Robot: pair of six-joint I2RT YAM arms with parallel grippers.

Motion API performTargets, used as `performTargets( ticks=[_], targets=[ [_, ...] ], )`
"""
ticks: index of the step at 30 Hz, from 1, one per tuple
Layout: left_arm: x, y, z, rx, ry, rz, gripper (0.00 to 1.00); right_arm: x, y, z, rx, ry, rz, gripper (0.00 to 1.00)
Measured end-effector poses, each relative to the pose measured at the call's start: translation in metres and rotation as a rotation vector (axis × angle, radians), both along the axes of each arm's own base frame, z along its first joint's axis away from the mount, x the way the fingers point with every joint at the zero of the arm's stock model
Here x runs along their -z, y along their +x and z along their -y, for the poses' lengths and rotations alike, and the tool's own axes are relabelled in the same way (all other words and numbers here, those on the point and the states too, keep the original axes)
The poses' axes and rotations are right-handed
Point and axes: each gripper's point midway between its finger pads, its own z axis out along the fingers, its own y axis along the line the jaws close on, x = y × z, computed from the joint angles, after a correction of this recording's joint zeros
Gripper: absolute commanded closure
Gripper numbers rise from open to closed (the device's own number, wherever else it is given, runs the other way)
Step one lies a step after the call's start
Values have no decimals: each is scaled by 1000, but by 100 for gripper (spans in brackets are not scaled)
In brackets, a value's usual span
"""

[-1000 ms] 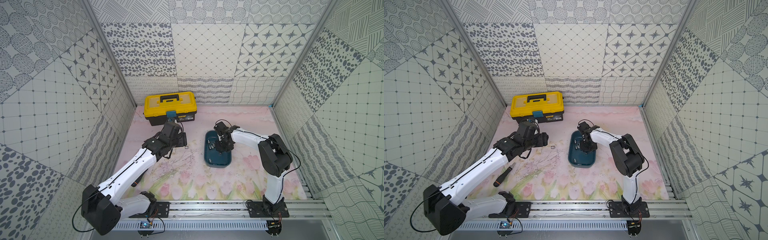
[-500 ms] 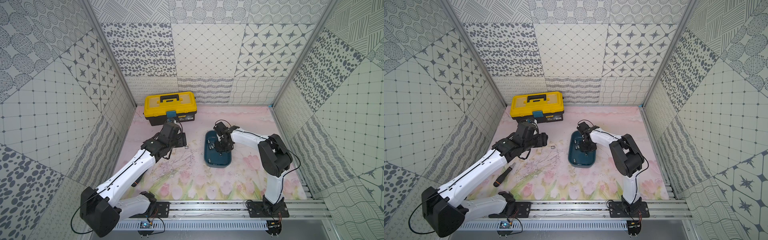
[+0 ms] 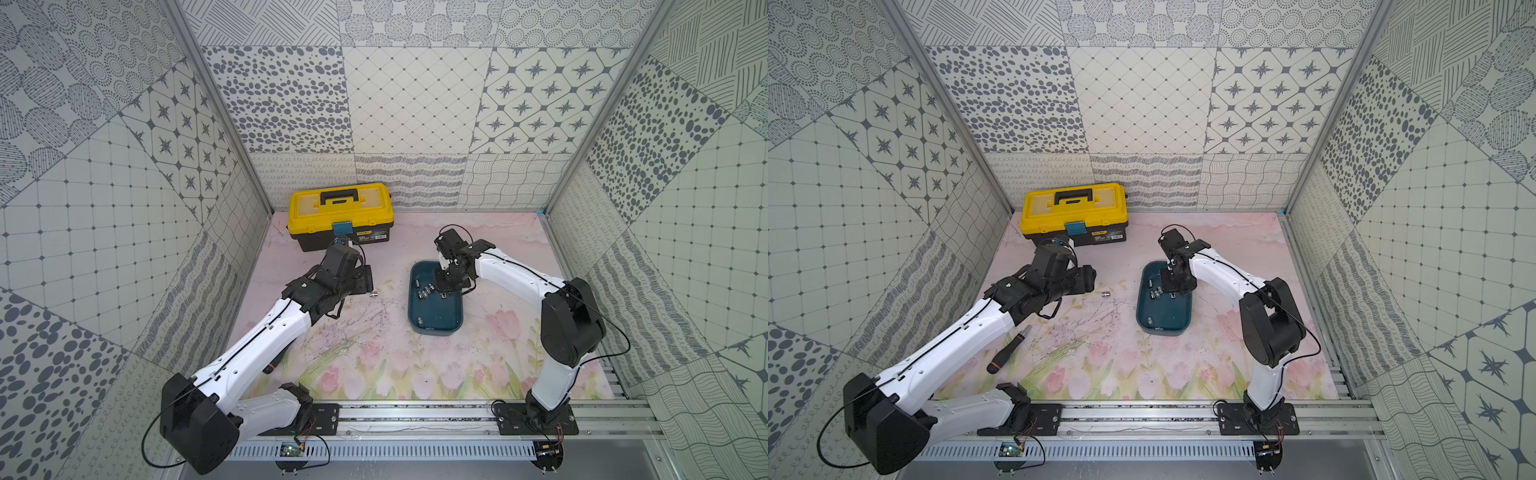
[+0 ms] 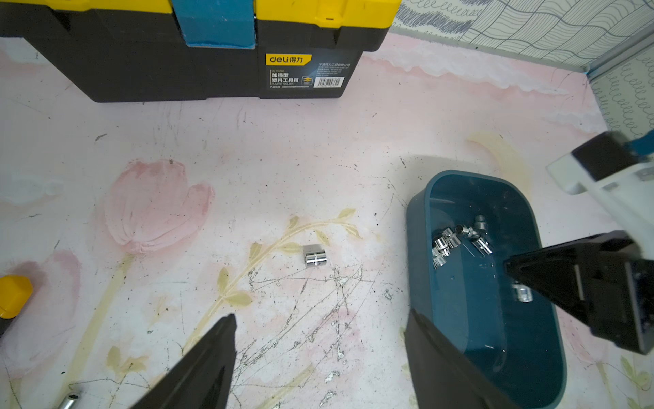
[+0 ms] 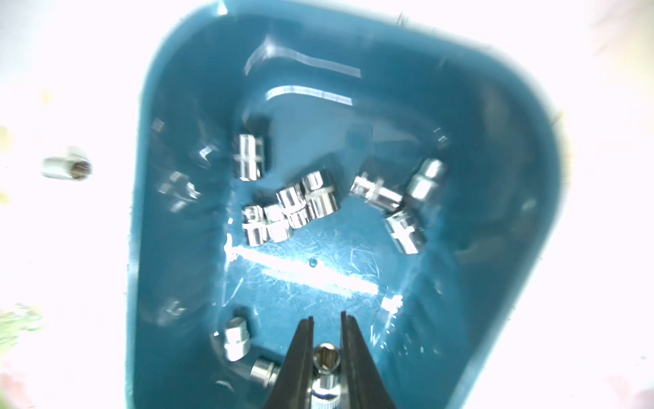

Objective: Take out the socket from the storage box
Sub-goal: Pick up the socket head from the storage box, then place the socket head at the center of the board.

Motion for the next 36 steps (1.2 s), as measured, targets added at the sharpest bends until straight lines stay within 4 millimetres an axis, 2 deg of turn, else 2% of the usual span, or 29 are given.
performTargets(
  ticks=[3, 7, 10, 13, 18, 25, 29, 36],
  targets=[
    [0, 0, 0, 0, 0, 0, 21, -20, 7, 22, 36, 12, 34, 100],
    [0, 0, 0, 0, -1, 2, 21, -34, 16, 61, 104, 7, 57, 100],
    [0, 2, 1, 0, -2, 3, 21, -32, 18, 89, 149, -10, 53, 100],
    [2, 3, 2, 1, -1, -1, 21, -21, 15, 105, 169, -29, 26, 100],
    [4, 5, 3, 3, 1, -7, 21, 2, 10, 110, 161, -49, -28, 100],
    [4, 6, 4, 3, 1, -7, 21, 44, 15, 108, 151, -68, -94, 100],
    [2, 7, 4, 3, -1, -4, 21, 58, 18, 108, 146, -75, -106, 100],
    [3, 7, 5, 4, 0, -7, 21, 72, 25, 108, 145, -80, -108, 98]
  ],
)
